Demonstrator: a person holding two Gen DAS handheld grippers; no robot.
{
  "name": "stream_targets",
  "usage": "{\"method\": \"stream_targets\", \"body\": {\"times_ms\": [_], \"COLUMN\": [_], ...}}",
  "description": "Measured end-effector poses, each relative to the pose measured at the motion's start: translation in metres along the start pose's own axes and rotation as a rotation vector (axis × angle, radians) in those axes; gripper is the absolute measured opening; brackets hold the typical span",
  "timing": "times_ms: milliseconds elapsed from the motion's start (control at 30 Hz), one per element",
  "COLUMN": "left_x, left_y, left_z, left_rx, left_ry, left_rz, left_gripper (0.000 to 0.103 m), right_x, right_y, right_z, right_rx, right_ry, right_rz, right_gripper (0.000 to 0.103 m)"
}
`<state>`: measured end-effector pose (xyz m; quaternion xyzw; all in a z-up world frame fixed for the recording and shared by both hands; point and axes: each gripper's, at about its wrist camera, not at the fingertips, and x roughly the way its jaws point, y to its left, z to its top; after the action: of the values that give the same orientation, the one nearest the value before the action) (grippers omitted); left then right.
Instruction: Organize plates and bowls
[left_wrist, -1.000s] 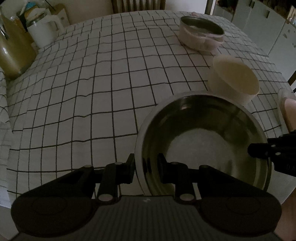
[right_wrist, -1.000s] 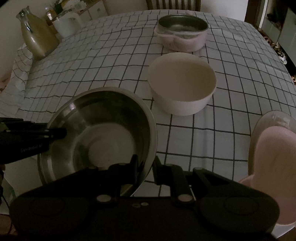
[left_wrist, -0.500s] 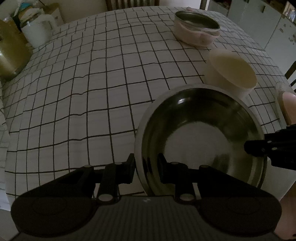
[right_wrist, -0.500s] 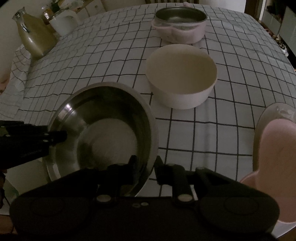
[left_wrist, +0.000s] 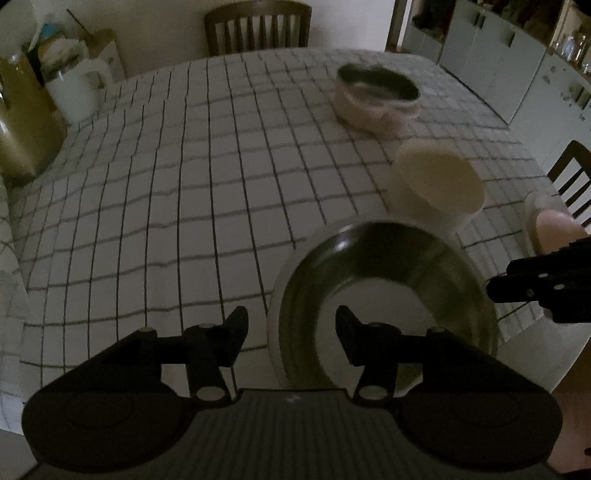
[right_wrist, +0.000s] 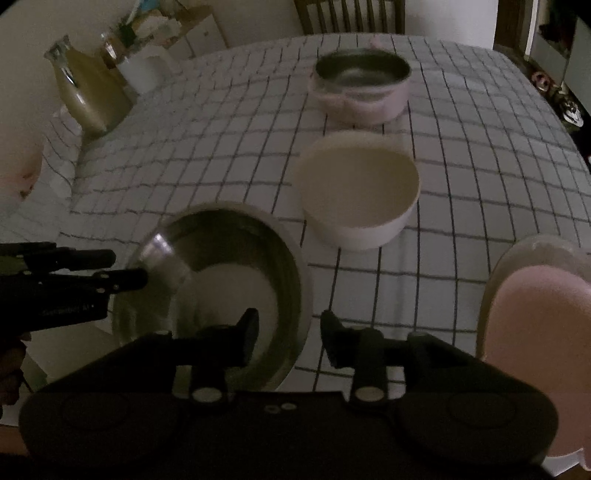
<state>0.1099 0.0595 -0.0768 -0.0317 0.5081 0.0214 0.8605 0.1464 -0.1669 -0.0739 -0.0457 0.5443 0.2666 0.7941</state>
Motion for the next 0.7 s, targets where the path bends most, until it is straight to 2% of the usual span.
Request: {"method": "stream_targets", "body": {"times_ms": [167, 367, 500, 700], "left_x": [-0.015, -0.025, -0.032, -0.035], "left_y": [-0.004, -0.016, -0.021, -0.035], "left_z": [0.016, 0.037, 0.052, 0.081], "left_rx": [0.004, 0.024, 0.032, 0.058], "left_ry": [-0.048, -0.107, -0.152, -0.205], "left_rz": [-0.021, -0.028, -0.038, -0.047], "left_gripper": [0.057, 0.058, 0.068, 0.076], "right_x": [-0.02, -0.039, -0.047, -0.059], "right_y": [-0.001, -0.006, -0.012, -0.024], "right_z": [0.014, 0.031, 0.042, 0.064], "right_rx": [-0.01, -0.015, -0.012, -0.012], "right_ry": [-0.045, -0.095, -0.123, -0.174], "right_rz": [0.014, 0.02, 0.014, -0.006], "right_gripper": [0.049, 0.06, 0.067, 0.08]}}
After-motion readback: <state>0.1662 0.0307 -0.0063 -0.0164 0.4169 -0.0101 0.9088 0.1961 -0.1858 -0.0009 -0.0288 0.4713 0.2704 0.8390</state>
